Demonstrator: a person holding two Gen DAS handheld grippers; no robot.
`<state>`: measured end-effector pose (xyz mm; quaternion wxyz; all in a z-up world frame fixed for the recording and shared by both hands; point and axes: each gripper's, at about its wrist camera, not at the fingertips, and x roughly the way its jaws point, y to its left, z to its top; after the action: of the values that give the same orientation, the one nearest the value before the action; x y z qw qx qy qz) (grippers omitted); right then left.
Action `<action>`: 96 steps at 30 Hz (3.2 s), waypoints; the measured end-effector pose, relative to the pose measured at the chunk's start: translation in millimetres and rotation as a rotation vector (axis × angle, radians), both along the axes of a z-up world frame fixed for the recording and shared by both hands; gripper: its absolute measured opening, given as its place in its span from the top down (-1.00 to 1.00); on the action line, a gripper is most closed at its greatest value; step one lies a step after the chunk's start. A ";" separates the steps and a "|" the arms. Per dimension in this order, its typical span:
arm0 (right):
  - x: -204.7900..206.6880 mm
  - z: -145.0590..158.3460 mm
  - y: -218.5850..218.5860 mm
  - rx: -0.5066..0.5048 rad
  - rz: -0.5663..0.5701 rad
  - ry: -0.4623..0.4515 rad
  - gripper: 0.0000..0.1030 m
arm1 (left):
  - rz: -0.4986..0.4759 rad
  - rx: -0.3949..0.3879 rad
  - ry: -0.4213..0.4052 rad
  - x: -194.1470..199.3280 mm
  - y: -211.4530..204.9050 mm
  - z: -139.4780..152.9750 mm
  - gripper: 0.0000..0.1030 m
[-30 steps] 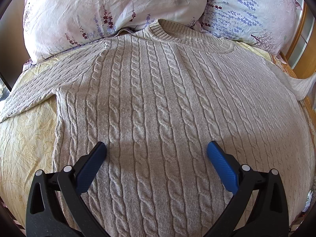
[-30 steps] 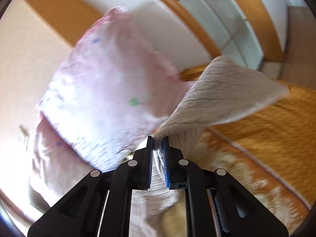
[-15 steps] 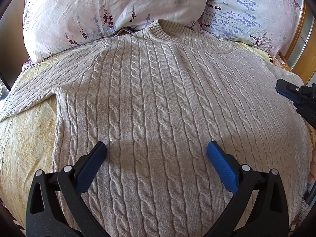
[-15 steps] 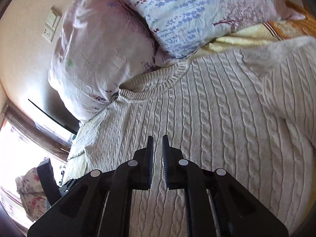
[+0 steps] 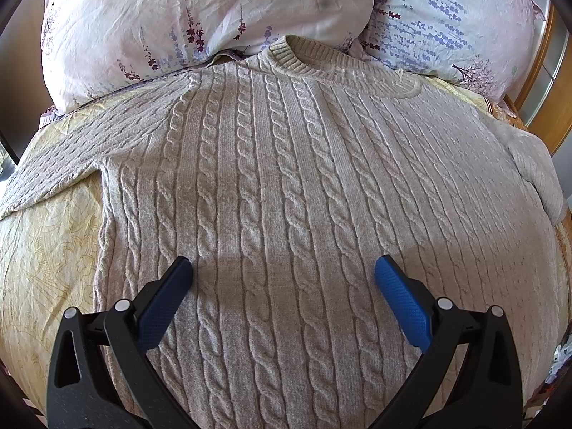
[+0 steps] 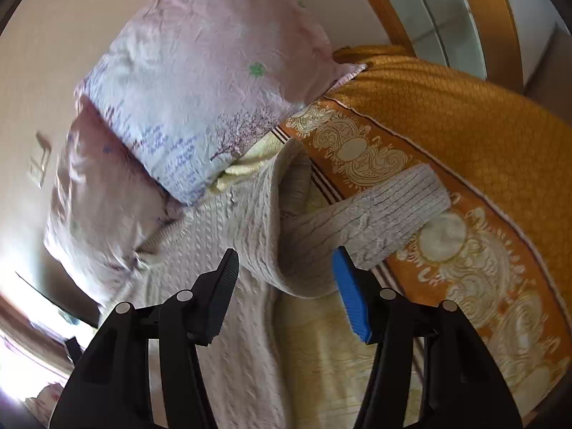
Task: Fold small clothes
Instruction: 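Carry the sleeve with the right tool across the sweater body, then lay the sleeve cuff near the collar and open the right tool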
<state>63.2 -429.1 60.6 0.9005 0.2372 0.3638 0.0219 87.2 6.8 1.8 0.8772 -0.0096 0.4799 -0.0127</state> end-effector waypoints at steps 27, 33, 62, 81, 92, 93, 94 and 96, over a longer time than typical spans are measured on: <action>85.2 58.8 92.5 0.088 0.401 -0.073 0.89 | 0.001 0.006 0.002 1.3 -0.5 -2.2 -0.97; 112.1 24.5 168.6 0.120 0.516 0.086 0.87 | -0.001 -0.006 0.000 -0.4 1.7 -1.1 -0.97; 76.1 -9.0 213.0 0.170 0.465 0.139 0.81 | 0.100 0.038 -0.241 -35.5 20.8 39.8 -0.97; 133.3 19.0 261.7 0.417 0.460 0.009 0.86 | 0.130 -0.358 -0.484 -68.1 109.6 63.9 -0.97; 170.1 -19.8 334.3 0.363 0.558 0.178 0.31 | 0.190 -0.318 -0.441 -60.1 145.3 55.6 -0.97; 166.5 -16.9 336.0 0.352 0.570 0.163 0.16 | 0.198 -0.317 -0.431 -59.0 149.9 53.5 -0.97; 163.3 -13.2 337.6 0.317 0.571 0.148 -0.03 | 0.205 -0.313 -0.420 -57.9 154.6 51.2 -0.97; 158.6 -8.9 339.7 0.291 0.574 0.135 -0.04 | 0.214 -0.321 -0.394 -55.0 164.3 47.0 -0.97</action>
<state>221.8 -89.5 51.7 0.7881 0.2521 0.4677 0.3108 32.2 171.1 48.8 0.9373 -0.1964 0.2879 0.0027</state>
